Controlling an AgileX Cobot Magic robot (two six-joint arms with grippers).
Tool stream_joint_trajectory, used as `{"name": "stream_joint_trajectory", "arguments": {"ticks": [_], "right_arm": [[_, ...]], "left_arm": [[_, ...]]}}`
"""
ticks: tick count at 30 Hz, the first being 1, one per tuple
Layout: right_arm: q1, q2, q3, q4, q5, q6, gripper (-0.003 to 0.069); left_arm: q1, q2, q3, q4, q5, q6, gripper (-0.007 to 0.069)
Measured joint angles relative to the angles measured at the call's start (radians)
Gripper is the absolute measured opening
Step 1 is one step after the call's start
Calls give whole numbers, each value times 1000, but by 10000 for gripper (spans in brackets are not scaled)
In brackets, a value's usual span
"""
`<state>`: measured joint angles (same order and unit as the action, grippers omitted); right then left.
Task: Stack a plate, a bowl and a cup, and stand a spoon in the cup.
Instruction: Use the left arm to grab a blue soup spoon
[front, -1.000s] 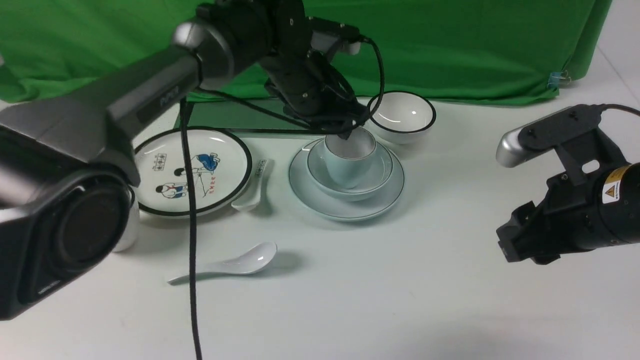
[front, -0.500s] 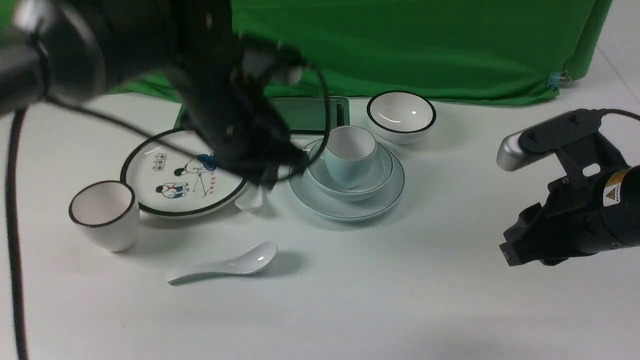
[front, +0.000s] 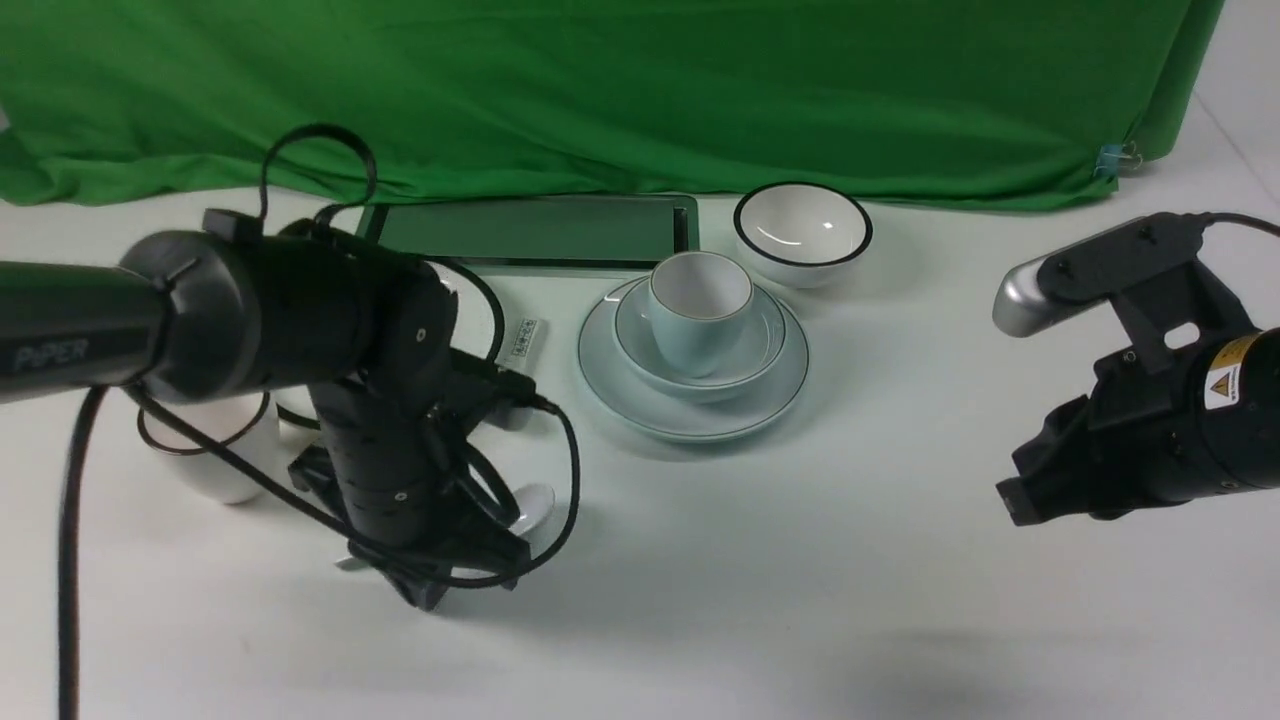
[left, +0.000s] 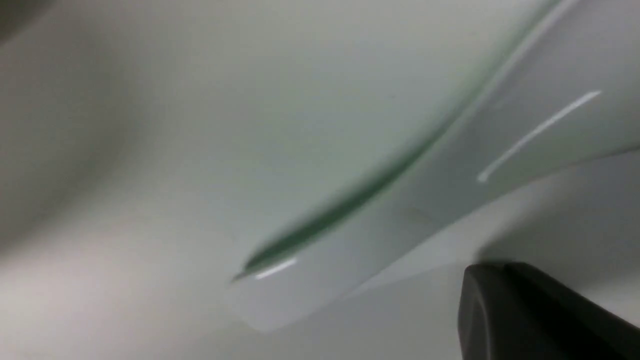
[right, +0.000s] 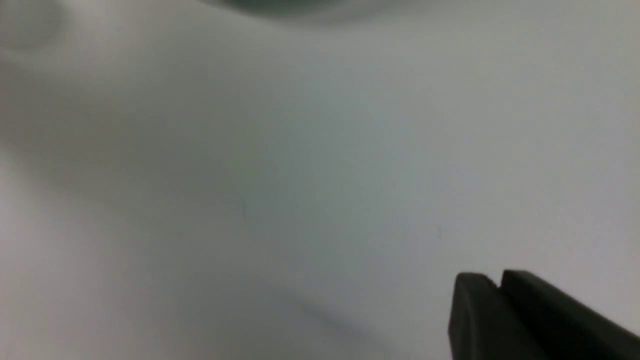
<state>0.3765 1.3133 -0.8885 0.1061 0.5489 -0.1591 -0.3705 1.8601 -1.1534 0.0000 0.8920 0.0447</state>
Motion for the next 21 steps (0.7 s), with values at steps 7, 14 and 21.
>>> {"name": "stream_joint_trajectory", "arguments": {"ticks": [7,14,21], "right_arm": [[0,0,0,0,0,0,94],[0,0,0,0,-9,1,105],[0,0,0,1,-15,1,117]], "left_arm": [[106,8,-1,11,-124,-105,-36],[149,11,-65,-14,-227,-223,40],[117,11,-158,-80,-196,-229,325]]}}
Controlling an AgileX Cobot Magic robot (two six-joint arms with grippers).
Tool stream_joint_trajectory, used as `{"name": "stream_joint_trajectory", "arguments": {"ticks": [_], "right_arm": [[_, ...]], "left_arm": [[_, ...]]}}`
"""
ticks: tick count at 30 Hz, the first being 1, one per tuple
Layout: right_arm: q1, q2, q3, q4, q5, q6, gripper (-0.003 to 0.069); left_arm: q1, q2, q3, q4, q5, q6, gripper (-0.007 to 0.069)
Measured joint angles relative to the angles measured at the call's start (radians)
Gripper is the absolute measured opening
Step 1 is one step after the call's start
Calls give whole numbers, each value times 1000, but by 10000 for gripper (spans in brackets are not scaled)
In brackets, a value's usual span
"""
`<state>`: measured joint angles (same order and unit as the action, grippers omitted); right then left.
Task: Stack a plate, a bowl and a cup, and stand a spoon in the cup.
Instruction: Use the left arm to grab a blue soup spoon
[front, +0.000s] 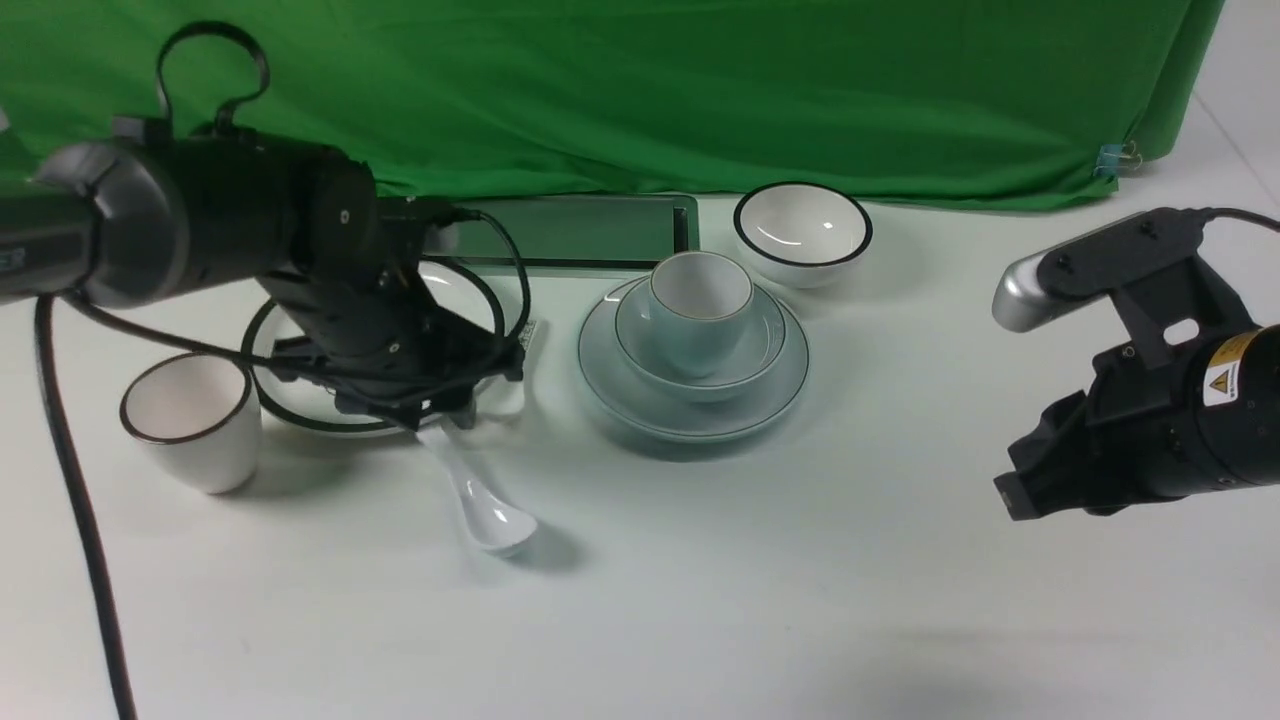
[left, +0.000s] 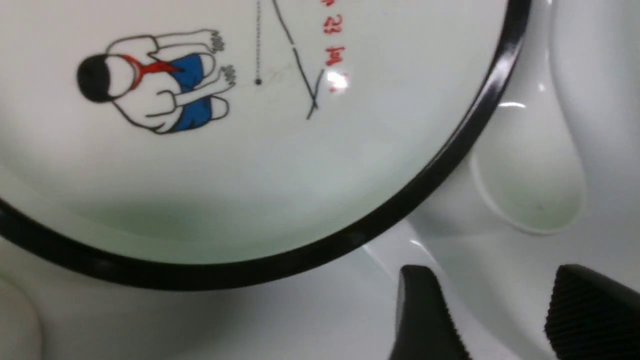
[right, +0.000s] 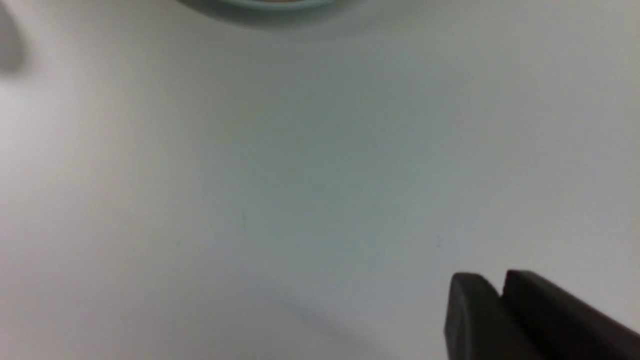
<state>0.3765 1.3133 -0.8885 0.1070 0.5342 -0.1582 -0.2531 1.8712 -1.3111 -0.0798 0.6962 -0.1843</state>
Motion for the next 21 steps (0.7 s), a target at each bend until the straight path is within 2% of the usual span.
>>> {"name": "stream_joint_trajectory", "arguments": {"ticks": [5,10,12,14,17,18,20,21], "right_arm": [[0,0,0,0,-3,0,123],[0,0,0,3,-3,0,123],[0,0,0,3,-3,0,123],[0,0,0,3,-3,1,124],[0,0,0,4,-3,2,127],[0,0,0,4,-3,2,127],[0,0,0,5,-3,2,130],[0,0,0,5,-3,2,132]], "left_arm": [[-17,31,-6,-15,34,1,465],[-24,73,-6,-15,51,1,465],[-24,85,-6,-14,46,1,437],[-24,93,-6,-14,34,4,377],[-24,99,-6,-26,12,17,227],[-25,99,-6,-28,11,19,216],[-25,99,-7,-38,10,38,78],[-25,99,-7,-43,14,52,50]]}}
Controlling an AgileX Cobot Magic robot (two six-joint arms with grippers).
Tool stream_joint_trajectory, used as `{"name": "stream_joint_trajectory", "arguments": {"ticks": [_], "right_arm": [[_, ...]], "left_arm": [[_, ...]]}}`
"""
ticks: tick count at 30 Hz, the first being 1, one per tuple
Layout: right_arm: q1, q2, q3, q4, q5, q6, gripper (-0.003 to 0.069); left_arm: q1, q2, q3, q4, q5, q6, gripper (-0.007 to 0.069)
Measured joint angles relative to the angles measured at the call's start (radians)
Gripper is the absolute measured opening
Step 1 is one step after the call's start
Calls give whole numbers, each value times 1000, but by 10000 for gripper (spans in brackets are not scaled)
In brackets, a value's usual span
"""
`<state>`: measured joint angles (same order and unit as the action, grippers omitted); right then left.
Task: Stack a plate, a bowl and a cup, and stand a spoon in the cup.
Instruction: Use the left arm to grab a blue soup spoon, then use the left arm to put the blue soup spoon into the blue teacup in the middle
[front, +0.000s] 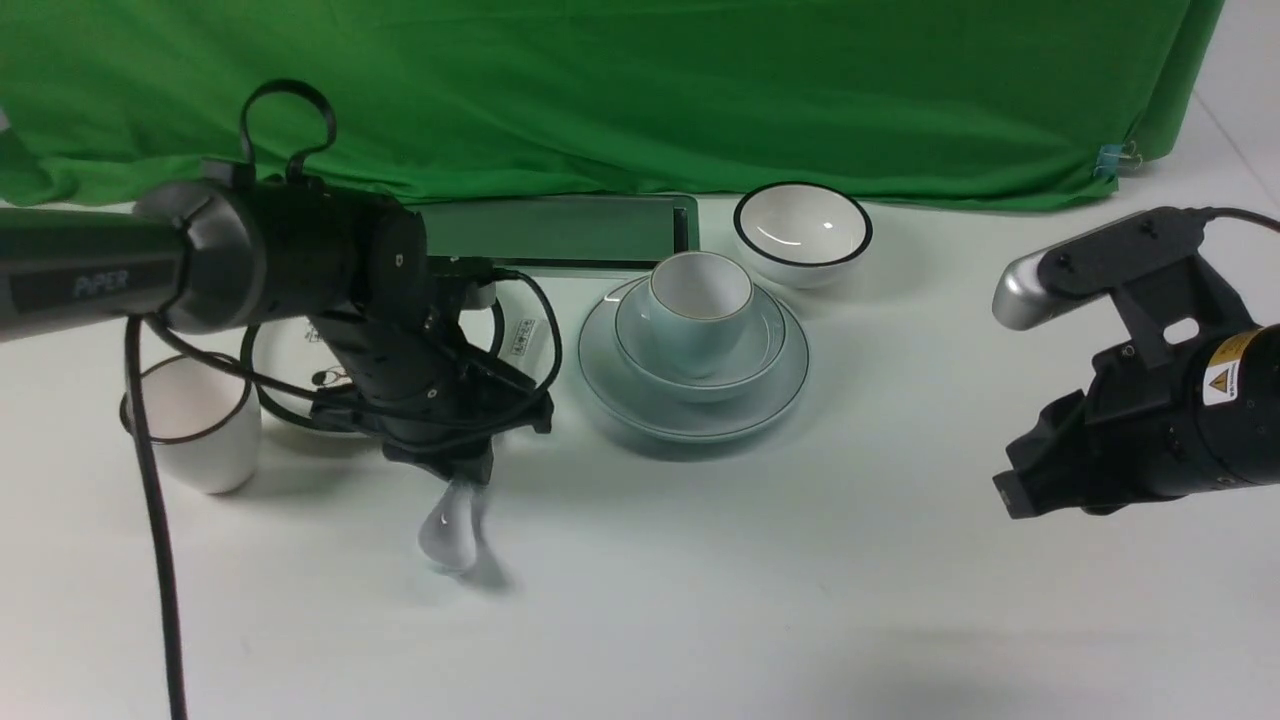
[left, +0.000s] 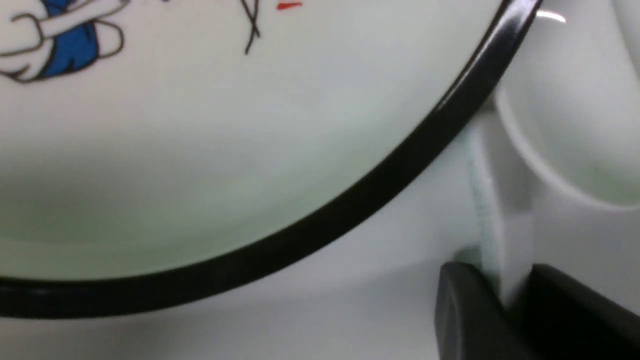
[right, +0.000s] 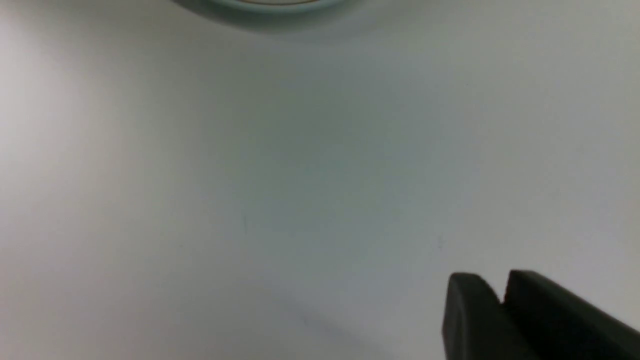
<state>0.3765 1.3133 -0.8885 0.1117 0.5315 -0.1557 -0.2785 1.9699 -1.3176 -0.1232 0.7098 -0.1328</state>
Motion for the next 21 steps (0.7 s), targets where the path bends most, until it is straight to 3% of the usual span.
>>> {"name": "stream_joint_trajectory", "arguments": {"ticks": [3,10,13,16,17,19,21], "right_arm": [[0,0,0,1,0,0,136],[0,0,0,1,1,0,144],[0,0,0,2,-6,0,146],[0,0,0,2,-27,0,147],[0,0,0,2,-27,0,147],[0,0,0,2,-29,0,147],[0,0,0,2,-30,0,147]], "left_arm": [[0,-4,-1,-9,33,39,-12],[-1,-146,-1,-37,63,152,-12],[-4,-234,-1,-107,-164,229,-12],[-64,-251,-2,-288,-594,472,-11],[-70,-245,-2,-303,-616,502,-11],[-134,-199,-17,-332,-824,622,-11],[-186,-132,-47,-287,-929,683,-11]]}}
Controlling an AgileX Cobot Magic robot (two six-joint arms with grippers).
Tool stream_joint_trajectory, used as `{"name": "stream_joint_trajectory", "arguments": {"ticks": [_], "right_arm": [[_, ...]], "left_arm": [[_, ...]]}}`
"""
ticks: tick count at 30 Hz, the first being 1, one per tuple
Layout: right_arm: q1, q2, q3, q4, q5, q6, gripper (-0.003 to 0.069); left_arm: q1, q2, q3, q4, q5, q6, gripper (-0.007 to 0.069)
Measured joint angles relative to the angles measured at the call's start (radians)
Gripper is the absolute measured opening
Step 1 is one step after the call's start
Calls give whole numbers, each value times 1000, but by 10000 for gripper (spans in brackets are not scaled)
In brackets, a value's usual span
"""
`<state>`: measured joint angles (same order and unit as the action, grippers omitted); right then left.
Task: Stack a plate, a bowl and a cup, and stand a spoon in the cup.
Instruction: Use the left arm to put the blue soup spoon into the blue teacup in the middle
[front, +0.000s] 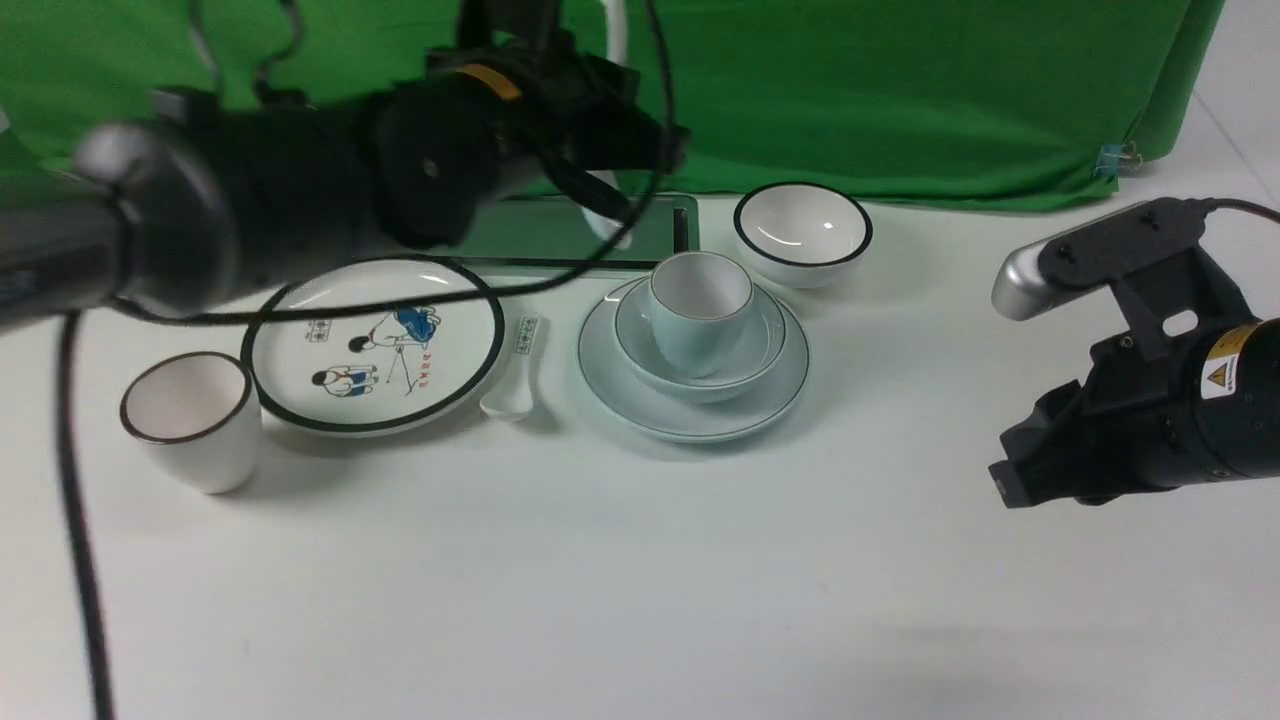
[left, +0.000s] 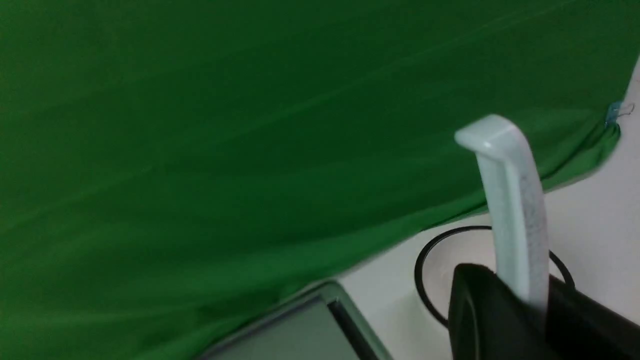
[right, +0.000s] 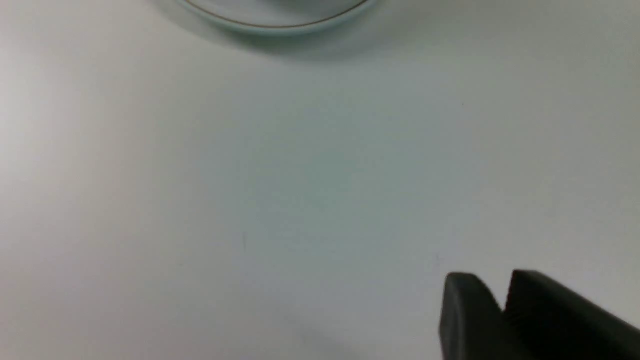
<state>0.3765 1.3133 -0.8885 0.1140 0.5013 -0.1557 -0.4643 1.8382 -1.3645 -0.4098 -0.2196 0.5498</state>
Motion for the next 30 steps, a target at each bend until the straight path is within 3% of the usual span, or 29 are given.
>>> {"name": "stream_joint_trajectory", "arguments": {"ticks": [5,13,17,23,27,30], "right_arm": [[0,0,0,0,-1,0,148],[0,0,0,0,-5,0,155],[0,0,0,0,1,0,160],[0,-61,-9,-6,167,-34,165],[0,-185,-11,-13,231,-44,147],[0,-352,6,-24,290,-50,41]], "left_arm": [[-74,147,-85,137,-80,34,-11],[-74,224,-115,149,-112,36,-6],[-74,224,-115,148,-87,34,53],[-74,179,-116,163,80,33,290],[-74,71,-116,175,192,33,306],[-67,-100,-116,185,346,29,230]]}}
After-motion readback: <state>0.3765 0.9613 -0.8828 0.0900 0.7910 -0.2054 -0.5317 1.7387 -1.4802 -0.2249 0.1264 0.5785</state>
